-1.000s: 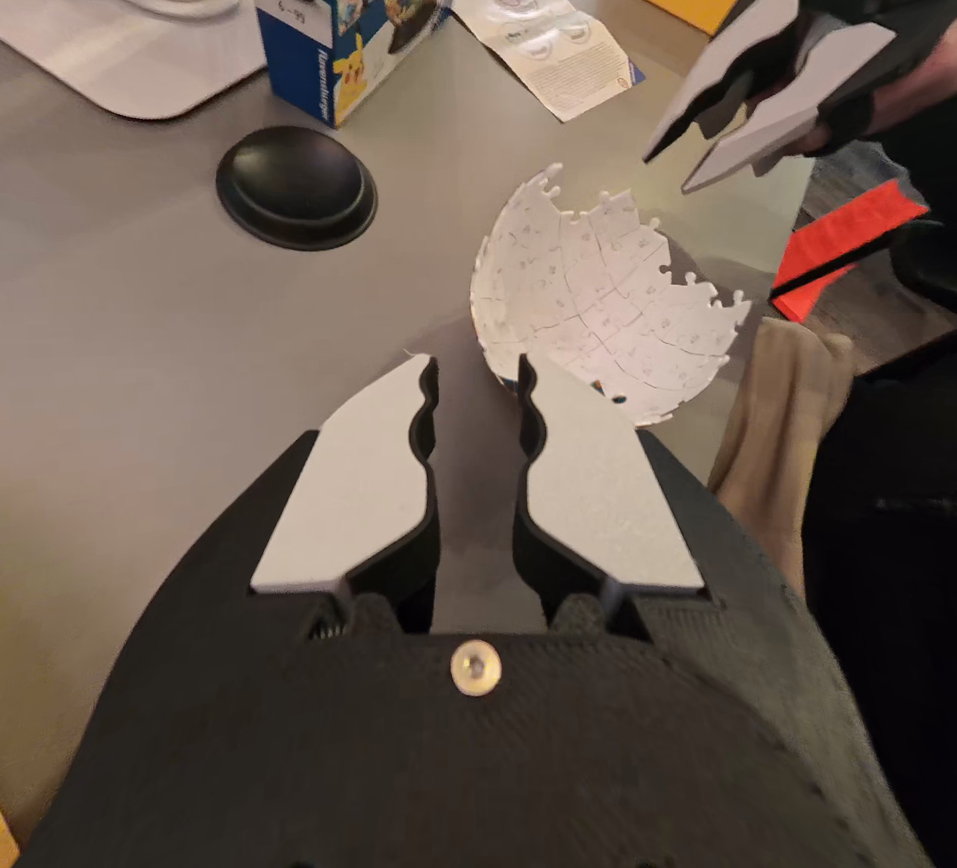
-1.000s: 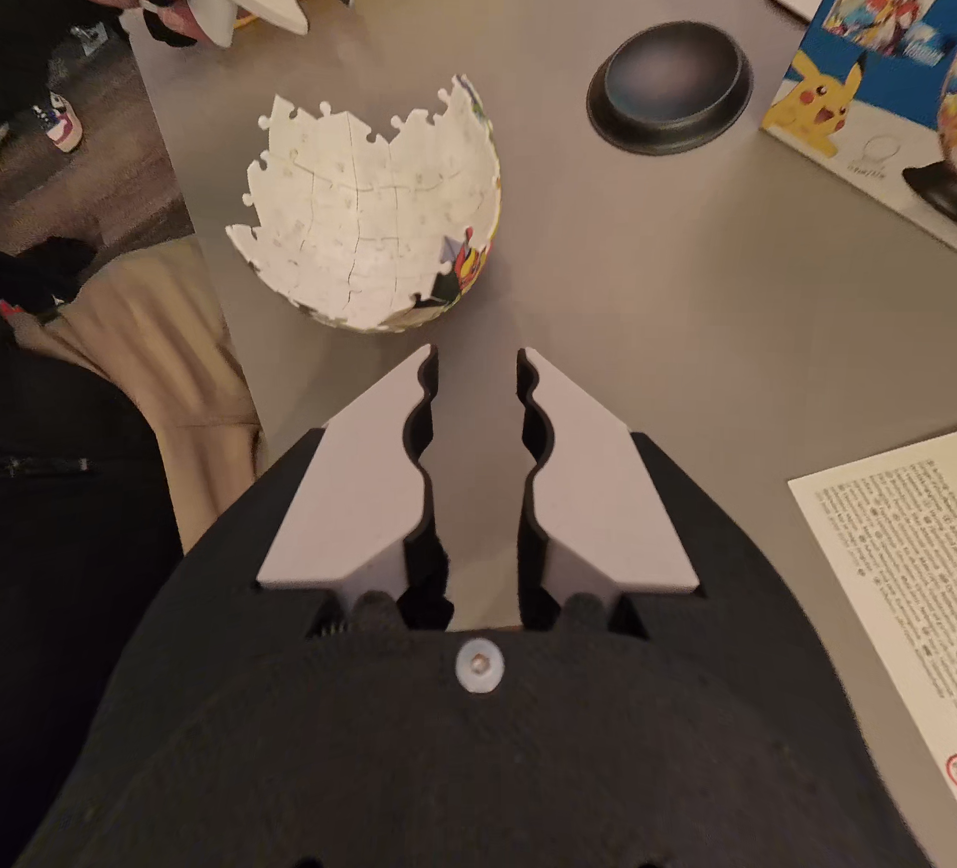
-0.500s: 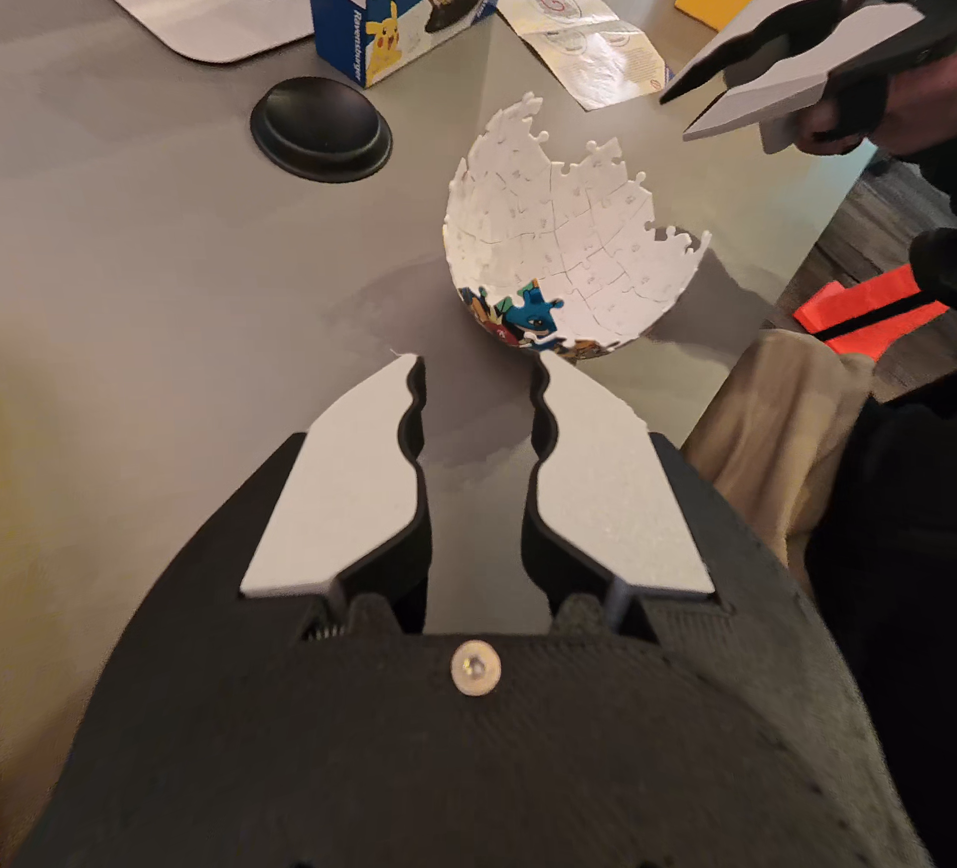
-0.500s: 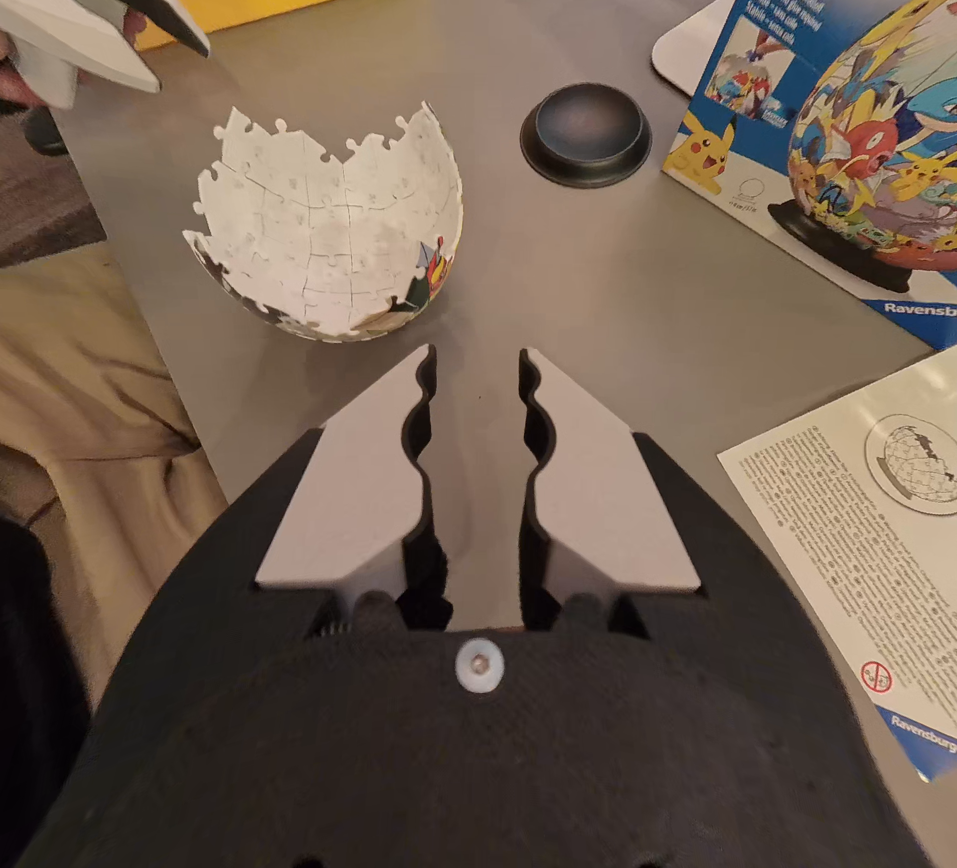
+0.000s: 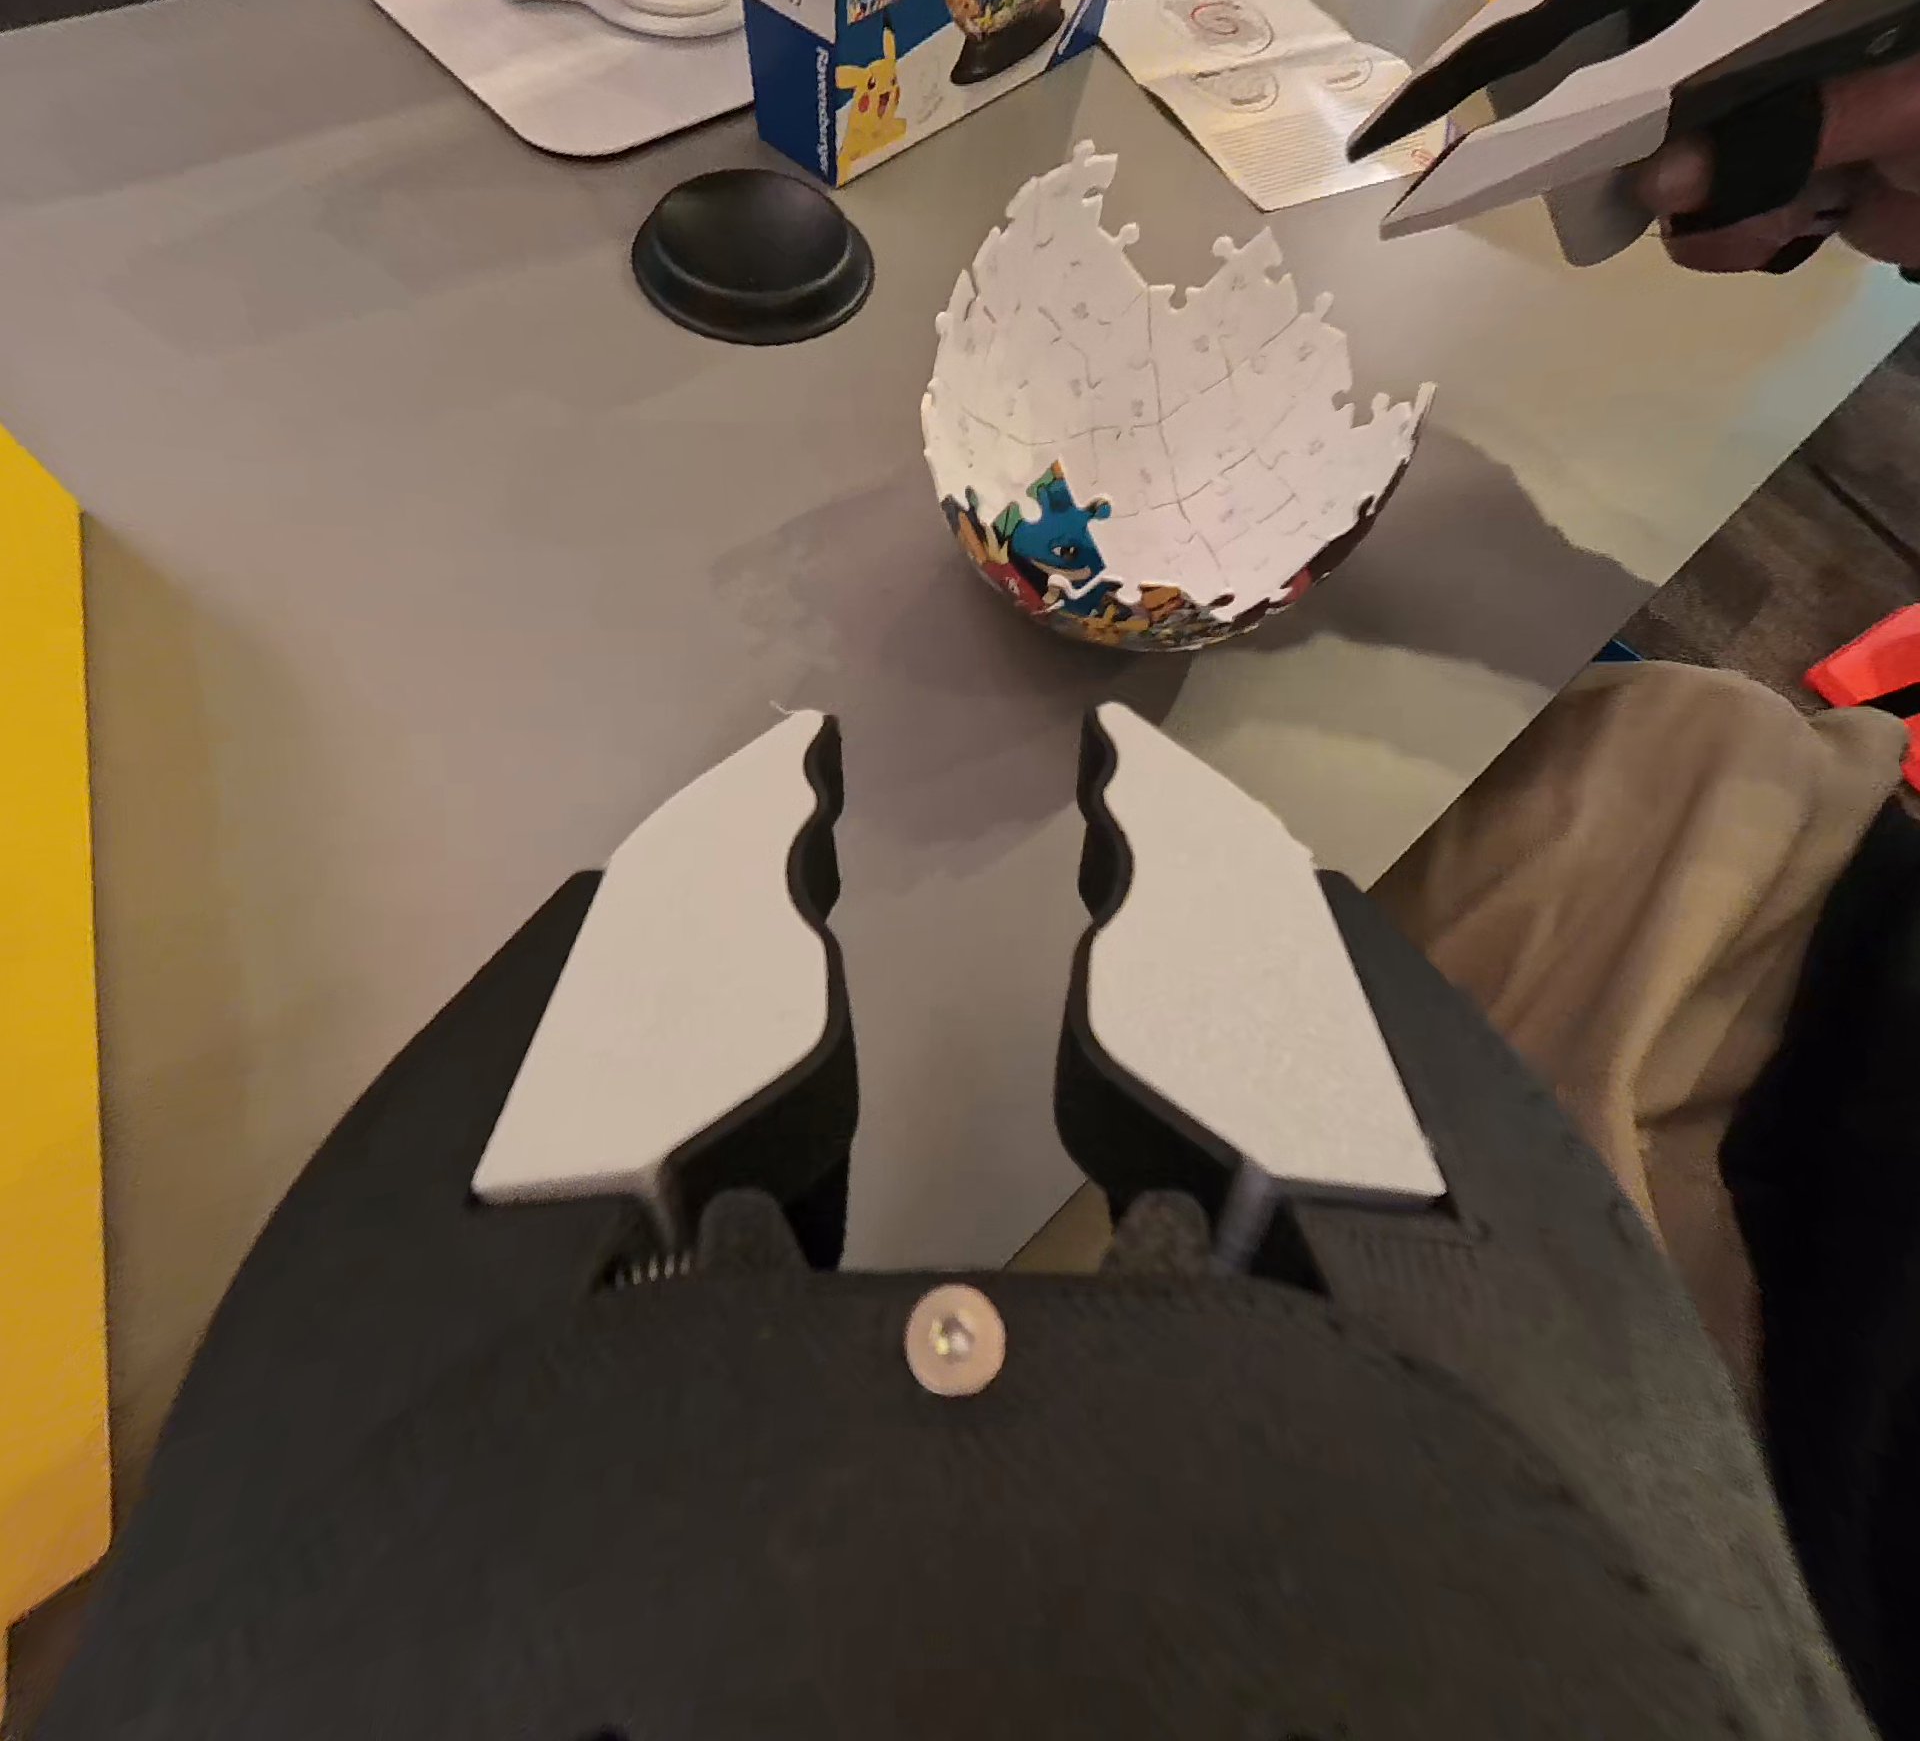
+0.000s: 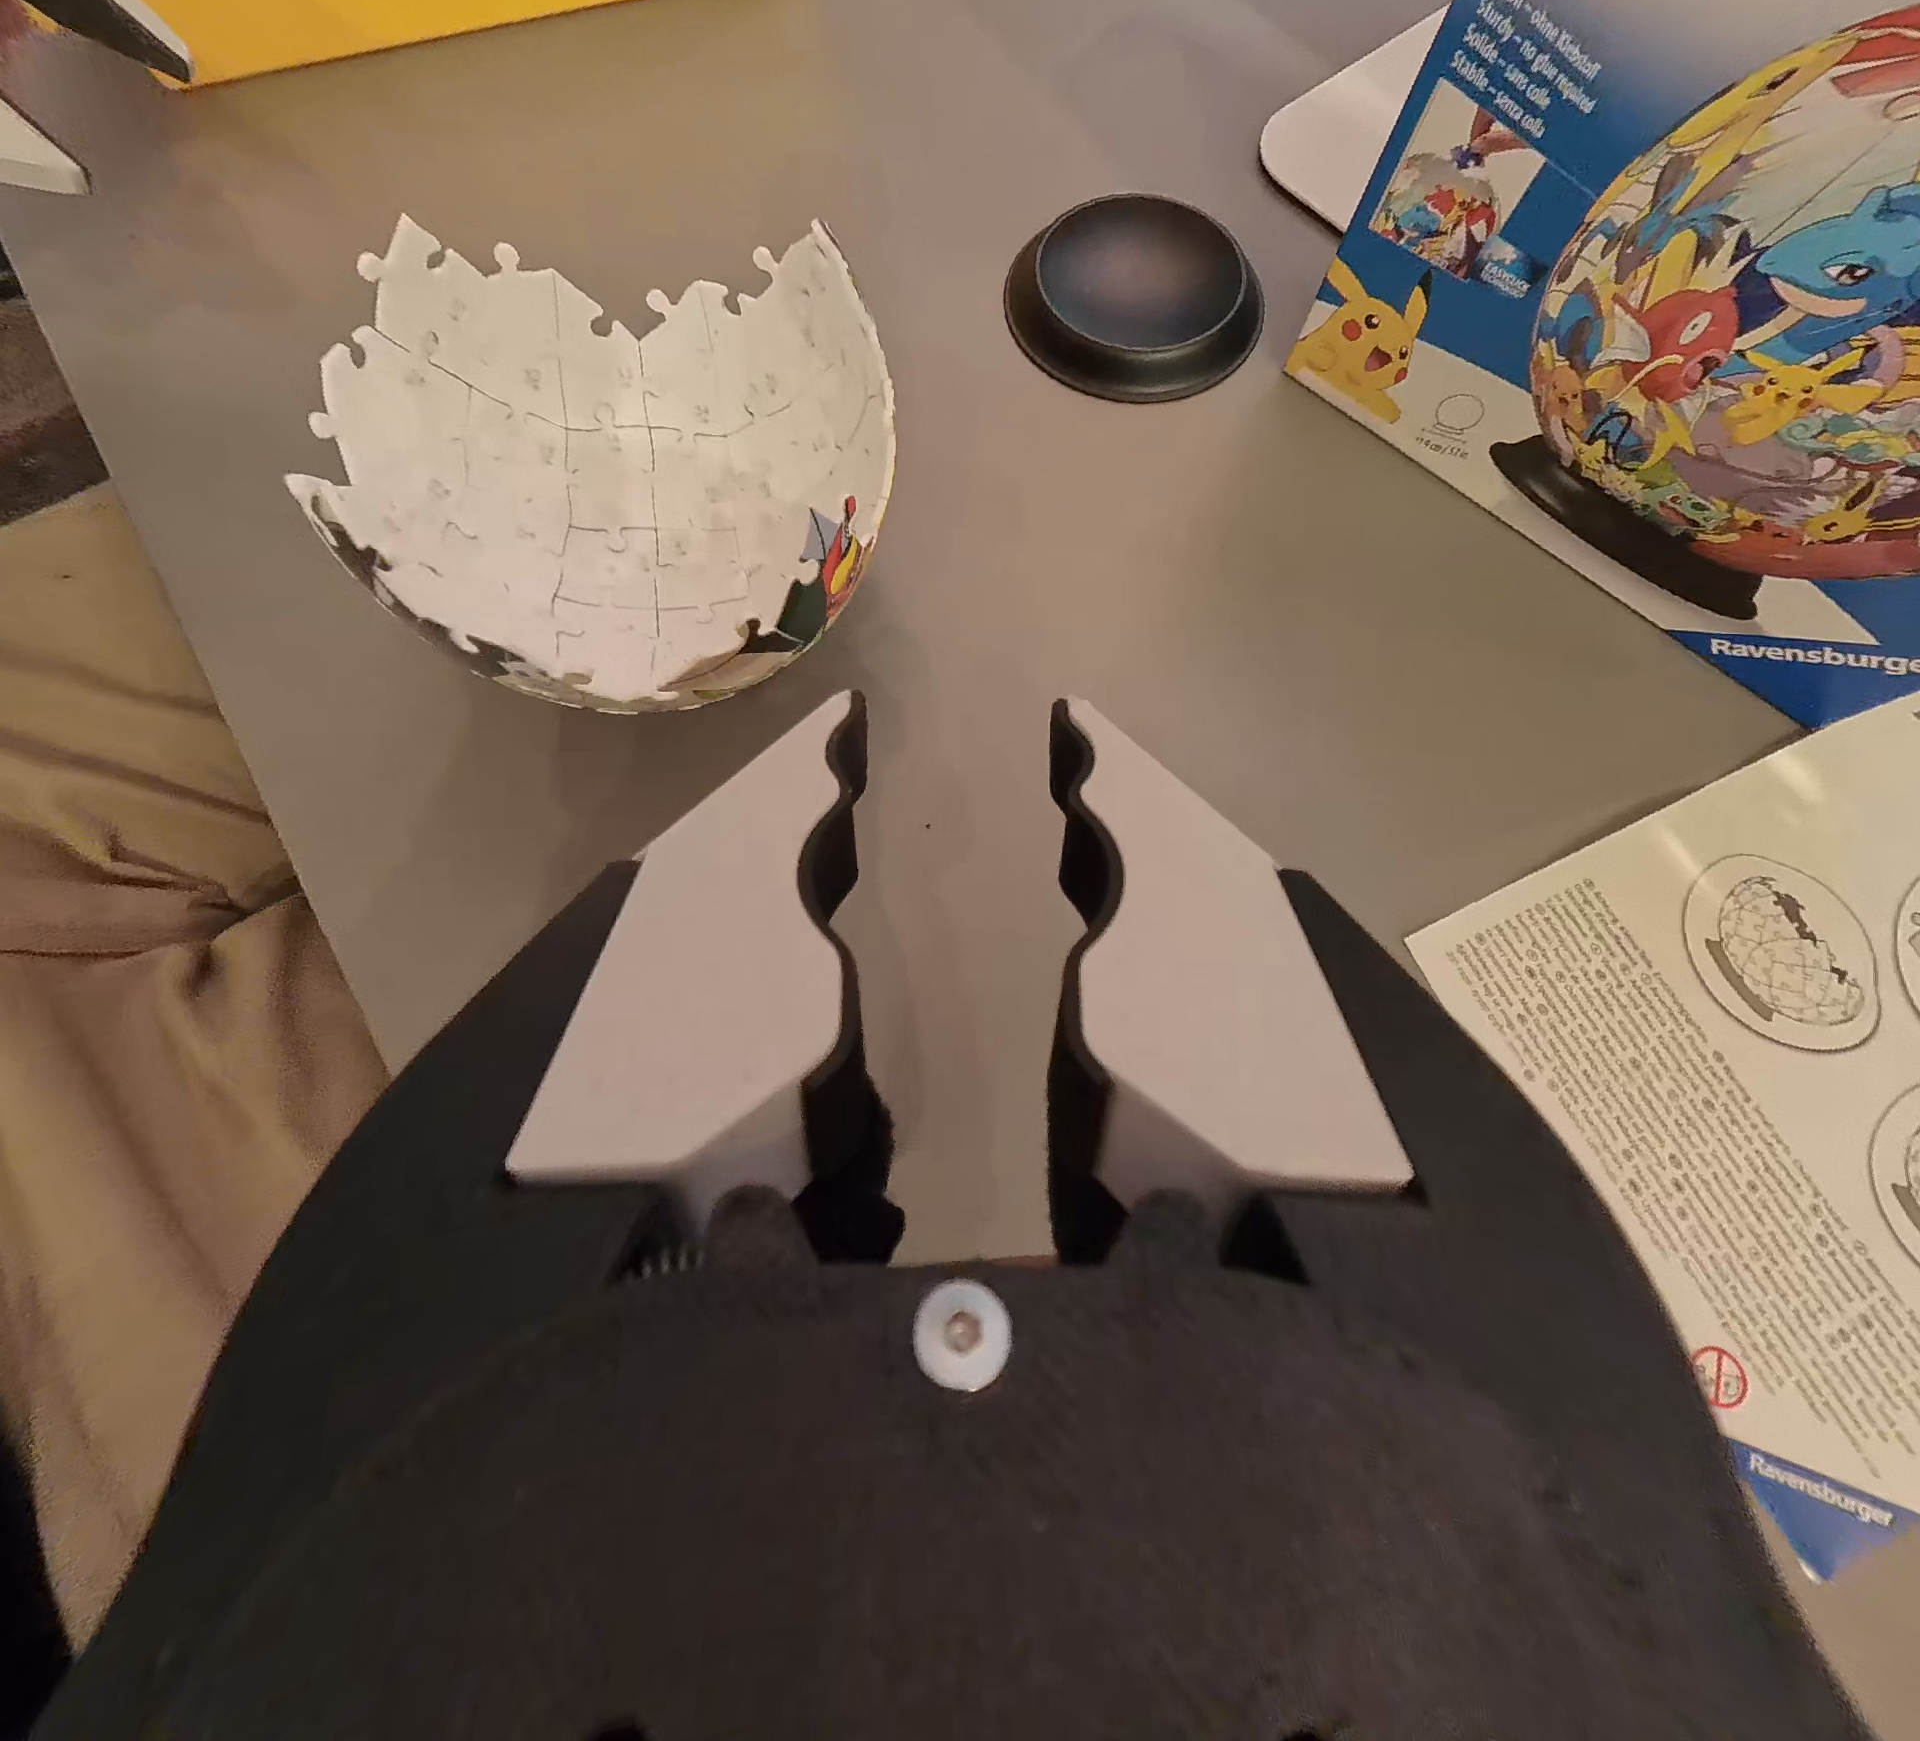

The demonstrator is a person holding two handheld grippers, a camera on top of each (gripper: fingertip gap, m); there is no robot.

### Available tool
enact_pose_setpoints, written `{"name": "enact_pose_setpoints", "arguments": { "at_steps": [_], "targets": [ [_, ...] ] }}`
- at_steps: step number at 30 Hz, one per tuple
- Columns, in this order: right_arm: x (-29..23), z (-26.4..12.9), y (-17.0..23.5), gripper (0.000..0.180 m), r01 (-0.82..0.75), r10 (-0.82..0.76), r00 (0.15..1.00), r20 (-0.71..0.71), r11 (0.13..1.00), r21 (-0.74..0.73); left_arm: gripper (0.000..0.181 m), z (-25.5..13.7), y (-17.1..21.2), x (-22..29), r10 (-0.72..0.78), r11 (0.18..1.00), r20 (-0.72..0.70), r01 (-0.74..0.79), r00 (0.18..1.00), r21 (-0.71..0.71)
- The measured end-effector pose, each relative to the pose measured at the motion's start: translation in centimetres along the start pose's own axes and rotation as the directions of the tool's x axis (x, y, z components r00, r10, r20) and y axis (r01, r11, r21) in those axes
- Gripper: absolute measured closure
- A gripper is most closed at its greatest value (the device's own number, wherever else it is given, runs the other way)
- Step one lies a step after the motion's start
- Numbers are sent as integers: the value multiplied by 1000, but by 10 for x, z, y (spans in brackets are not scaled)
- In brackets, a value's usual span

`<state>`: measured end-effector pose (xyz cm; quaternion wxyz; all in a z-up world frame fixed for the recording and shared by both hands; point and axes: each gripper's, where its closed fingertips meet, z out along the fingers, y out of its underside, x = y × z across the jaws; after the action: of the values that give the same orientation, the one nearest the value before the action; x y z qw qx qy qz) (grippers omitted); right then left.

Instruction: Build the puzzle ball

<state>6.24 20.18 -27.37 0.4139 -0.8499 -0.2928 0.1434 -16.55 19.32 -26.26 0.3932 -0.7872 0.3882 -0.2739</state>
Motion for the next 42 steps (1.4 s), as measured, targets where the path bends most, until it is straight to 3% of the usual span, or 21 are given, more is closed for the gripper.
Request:
{"name": "enact_pose_setpoints", "arguments": {
  "at_steps": [11, 17, 21, 28, 31, 35, 42],
  "targets": [
    [9, 13, 4, 145, 32, -31, 999, -19, 999, 30, 145, -17, -6, -17, 126, 989, 128, -135, 984, 65],
    [26, 20, 16, 143, -38, 39, 999, -17, 999, 30, 145, -66, -28, -70, 56, 965, 342, -139, 938, 224],
    [38, 20, 18, 143, -106, 107, 994, -8, 993, 59, 126, -98, -26, -111, -3, 959, 535, -149, 845, 240],
    [51, 27, 8, 143, -33, 36, 998, -53, 998, 48, 123, -94, 23, -162, -47, 995, 669, -24, 742, 97],
    [55, 19, -4, 143, 9, -4, 997, -72, 997, 77, 128, -78, 38, -171, -54, 998, 646, 47, 761, 28],
    [59, 12, -13, 144, 10, 1, 995, -96, 994, 109, 165, -66, 33, -167, -99, 995, 627, 86, 772, 51],
    [92, -26, -14, 147, -142, 182, 969, -168, 965, 222, 175, -48, 31, -159, -157, 987, 582, 139, 798, 76]
  ]
}}
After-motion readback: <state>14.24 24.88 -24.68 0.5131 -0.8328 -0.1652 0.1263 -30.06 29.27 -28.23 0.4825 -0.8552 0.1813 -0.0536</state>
